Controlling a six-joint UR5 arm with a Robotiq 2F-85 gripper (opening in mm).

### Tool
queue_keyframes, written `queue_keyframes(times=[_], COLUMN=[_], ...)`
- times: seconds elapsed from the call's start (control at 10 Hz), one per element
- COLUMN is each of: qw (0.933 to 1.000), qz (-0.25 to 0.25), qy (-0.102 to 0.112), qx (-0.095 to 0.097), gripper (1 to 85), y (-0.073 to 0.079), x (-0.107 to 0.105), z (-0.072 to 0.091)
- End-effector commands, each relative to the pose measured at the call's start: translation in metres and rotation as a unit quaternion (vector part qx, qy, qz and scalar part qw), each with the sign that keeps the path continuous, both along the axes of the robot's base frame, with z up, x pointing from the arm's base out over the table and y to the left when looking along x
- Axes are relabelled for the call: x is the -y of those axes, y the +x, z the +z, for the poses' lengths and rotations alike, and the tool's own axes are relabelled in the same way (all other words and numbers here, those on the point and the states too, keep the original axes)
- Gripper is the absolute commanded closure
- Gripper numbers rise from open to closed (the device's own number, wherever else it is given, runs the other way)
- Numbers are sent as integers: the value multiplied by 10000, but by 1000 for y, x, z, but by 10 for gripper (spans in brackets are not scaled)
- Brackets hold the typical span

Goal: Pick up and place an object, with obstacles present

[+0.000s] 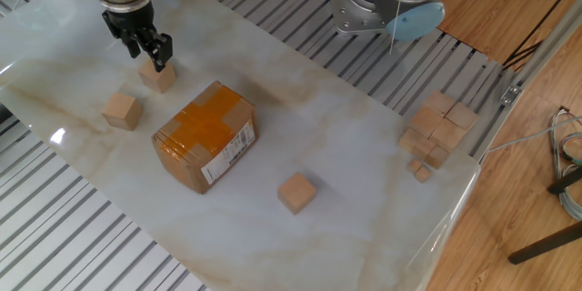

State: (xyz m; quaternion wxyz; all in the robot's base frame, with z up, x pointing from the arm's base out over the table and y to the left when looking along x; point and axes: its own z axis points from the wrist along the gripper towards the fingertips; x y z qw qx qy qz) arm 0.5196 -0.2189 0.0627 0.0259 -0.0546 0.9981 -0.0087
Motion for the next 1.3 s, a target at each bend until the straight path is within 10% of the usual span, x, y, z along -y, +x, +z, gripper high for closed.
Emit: queue_keyframes(times=[0.0, 1.2], qw=[9999, 9993], qz=[53, 301], qy=[89, 38], qx=[44, 231], gripper=[283, 273], y=[1, 0], x=[-7, 6], z=[-4, -34])
